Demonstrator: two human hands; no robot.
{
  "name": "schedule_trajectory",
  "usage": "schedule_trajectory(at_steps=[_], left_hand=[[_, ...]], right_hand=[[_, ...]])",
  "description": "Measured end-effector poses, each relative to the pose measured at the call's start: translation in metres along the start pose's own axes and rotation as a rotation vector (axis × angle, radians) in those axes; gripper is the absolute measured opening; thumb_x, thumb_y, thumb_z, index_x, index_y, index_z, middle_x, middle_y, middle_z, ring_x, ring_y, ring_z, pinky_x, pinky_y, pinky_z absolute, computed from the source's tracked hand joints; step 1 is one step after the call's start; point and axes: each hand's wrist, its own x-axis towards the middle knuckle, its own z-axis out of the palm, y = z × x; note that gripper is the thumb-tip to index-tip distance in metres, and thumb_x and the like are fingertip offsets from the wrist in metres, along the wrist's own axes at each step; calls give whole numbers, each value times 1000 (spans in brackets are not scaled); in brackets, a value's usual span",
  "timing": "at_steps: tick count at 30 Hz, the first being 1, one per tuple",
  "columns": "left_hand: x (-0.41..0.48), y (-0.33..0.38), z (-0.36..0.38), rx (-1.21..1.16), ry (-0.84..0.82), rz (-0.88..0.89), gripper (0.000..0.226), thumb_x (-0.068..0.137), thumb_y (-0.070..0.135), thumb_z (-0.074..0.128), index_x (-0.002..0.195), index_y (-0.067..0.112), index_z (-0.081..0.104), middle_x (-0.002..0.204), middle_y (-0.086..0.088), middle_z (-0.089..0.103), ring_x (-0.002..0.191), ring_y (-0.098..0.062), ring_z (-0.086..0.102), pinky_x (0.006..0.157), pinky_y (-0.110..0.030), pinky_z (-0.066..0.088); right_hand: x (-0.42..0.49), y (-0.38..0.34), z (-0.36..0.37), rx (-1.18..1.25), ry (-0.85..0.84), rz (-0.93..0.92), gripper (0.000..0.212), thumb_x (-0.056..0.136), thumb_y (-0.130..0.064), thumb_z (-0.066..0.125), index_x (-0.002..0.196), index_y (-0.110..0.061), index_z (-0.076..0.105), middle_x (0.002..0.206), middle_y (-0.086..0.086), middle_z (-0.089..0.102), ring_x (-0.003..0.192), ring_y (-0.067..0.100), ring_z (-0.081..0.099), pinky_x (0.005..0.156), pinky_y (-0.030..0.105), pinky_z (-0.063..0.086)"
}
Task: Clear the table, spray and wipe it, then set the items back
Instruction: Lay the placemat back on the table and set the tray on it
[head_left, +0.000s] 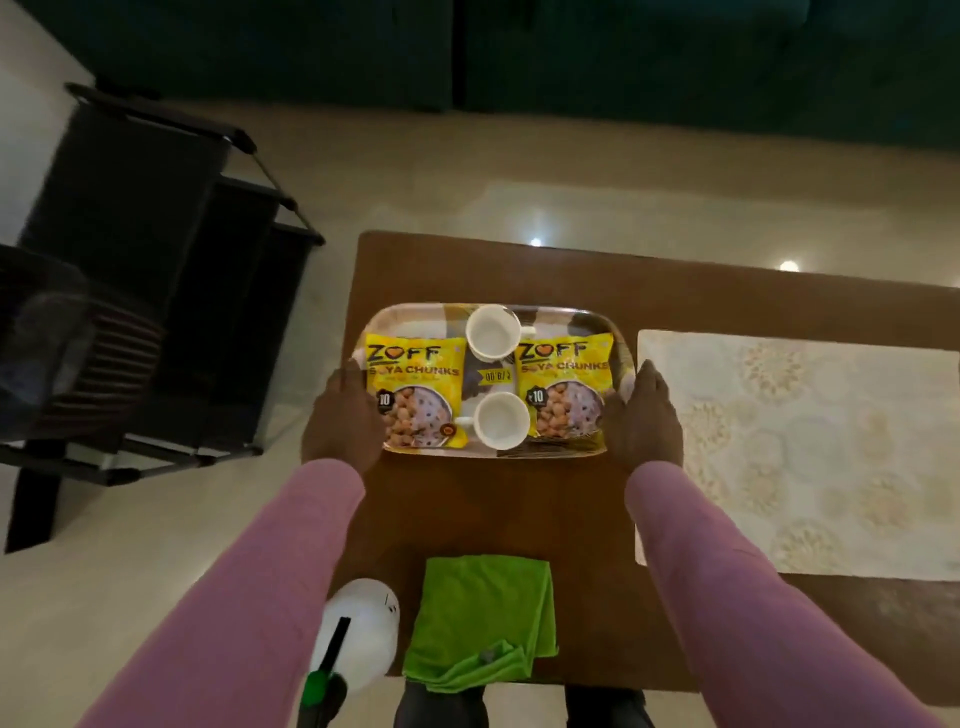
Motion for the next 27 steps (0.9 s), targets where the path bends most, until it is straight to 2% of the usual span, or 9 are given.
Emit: schedule_trajectory(at_steps=[2,4,7,11,14,18,21,23,27], left_hand=[[9,4,5,-71,35,-71,45,97,9,44,141,6,38,136,-23,45,119,-44,50,97,-51,41],[17,5,9,-143,95,-131,40,98,8,40,137,6,45,130,-25,49,117,-44,51,96,-49,41],[25,1,13,-278,154,-238,35,101,11,37,128,7,58,122,-19,58,109,-37,57,84,-40,46],[22,0,11,-310,154,-292,31,98,14,43,118,10,67,114,-14,67,101,-33,61,79,-36,46],[8,13,12,-302,165,-281,27,97,15,47,112,11,68,109,-15,68,97,-35,62,78,-38,49],[-20,49,23,-320,160,-278,26,96,11,48,114,11,67,102,-7,68,86,-27,58,71,-33,41],[-40,82,45,-353,127,-263,27,95,12,50,117,13,66,108,-11,69,93,-30,63,75,-35,46],[-51,106,62,-354,109,-241,28,94,9,52,118,11,66,113,-14,69,101,-35,62,77,-33,42],[-75,161,95,-383,82,-201,29,93,5,52,118,9,65,113,-14,69,98,-31,62,74,-30,40]], right_hand=[[15,4,8,66,31,56,49,98,-26,41,141,-5,33,137,22,47,121,40,48,91,44,41],[26,10,15,78,77,82,35,99,-25,37,121,-2,50,118,23,58,107,41,55,78,40,41],[36,17,19,120,117,82,35,100,-29,37,100,-5,62,100,19,65,91,39,59,68,32,38],[41,26,15,202,110,102,31,97,-27,43,95,-8,68,91,15,68,82,35,61,67,29,38],[43,40,5,240,104,155,30,97,-26,45,90,-8,68,87,15,67,72,30,54,67,28,36],[44,77,-18,264,109,186,31,97,-26,45,86,-7,67,80,13,63,70,31,52,66,29,37],[47,116,-41,269,132,222,30,96,-26,44,80,-10,64,74,10,57,69,31,50,65,29,36],[49,146,-56,256,149,259,29,95,-26,44,80,-12,64,74,9,56,70,31,50,65,30,36],[57,209,-87,253,184,316,29,96,-25,45,80,-10,64,74,12,57,71,32,52,67,30,36]])
